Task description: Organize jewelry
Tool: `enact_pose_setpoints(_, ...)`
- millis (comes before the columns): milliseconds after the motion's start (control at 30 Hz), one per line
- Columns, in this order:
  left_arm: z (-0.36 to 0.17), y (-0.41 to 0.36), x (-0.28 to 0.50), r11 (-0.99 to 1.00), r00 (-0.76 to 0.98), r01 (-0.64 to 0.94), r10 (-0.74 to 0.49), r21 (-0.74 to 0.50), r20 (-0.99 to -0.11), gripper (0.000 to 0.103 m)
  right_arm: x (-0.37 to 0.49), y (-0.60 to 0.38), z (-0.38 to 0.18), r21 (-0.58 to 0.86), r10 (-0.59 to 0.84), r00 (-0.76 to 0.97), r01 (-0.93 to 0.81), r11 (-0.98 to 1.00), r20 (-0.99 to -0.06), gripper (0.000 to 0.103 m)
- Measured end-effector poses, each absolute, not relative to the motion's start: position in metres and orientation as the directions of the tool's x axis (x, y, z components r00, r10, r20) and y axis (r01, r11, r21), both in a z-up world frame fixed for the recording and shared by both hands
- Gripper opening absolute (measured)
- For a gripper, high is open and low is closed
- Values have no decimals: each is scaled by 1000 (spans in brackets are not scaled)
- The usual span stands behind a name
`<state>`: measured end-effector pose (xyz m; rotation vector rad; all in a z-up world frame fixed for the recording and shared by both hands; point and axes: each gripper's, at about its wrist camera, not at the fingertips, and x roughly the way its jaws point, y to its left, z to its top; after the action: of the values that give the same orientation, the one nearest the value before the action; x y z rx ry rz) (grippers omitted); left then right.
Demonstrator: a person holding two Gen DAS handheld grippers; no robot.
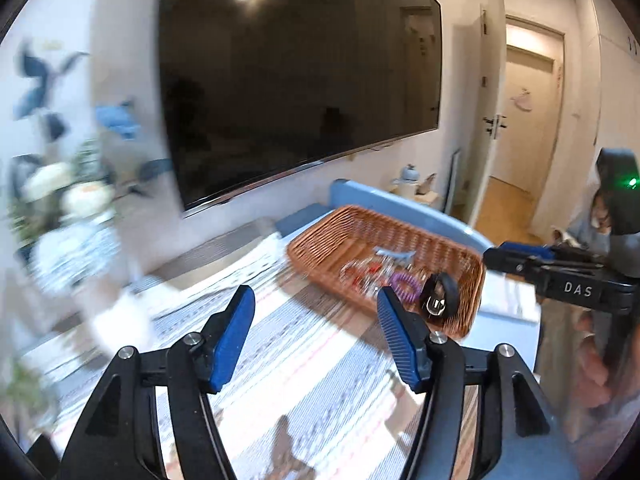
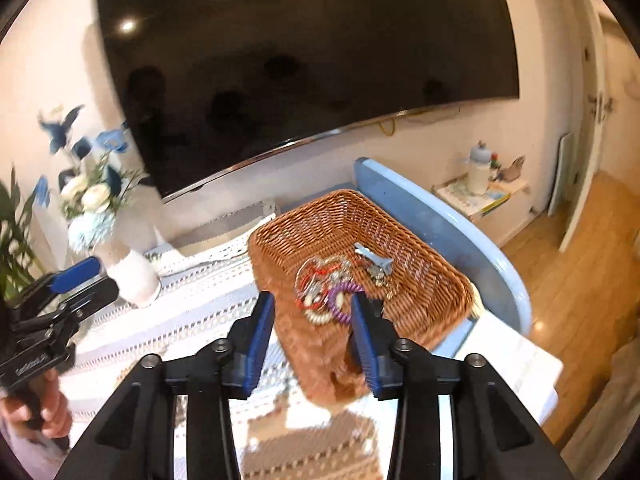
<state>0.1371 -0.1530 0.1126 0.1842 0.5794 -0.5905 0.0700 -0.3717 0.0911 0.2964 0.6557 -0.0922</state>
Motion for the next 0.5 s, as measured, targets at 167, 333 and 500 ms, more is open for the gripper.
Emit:
enact_pose_setpoints(167,96,-109,85,873,723,486,-383,29,-575,71,35,-315,89,139,-79,787,206,969,-612,44)
enact_pose_setpoints(333,72,-93,48,896,776,422,-277,139,-566,71,19,-278,77,115,-74,765,190,975,-639,44)
enact_pose_setpoints(500,54,-86,45,888,741,453,-325,81,-588,71,13,-254,67,70,-87,752,175,982,-654,44)
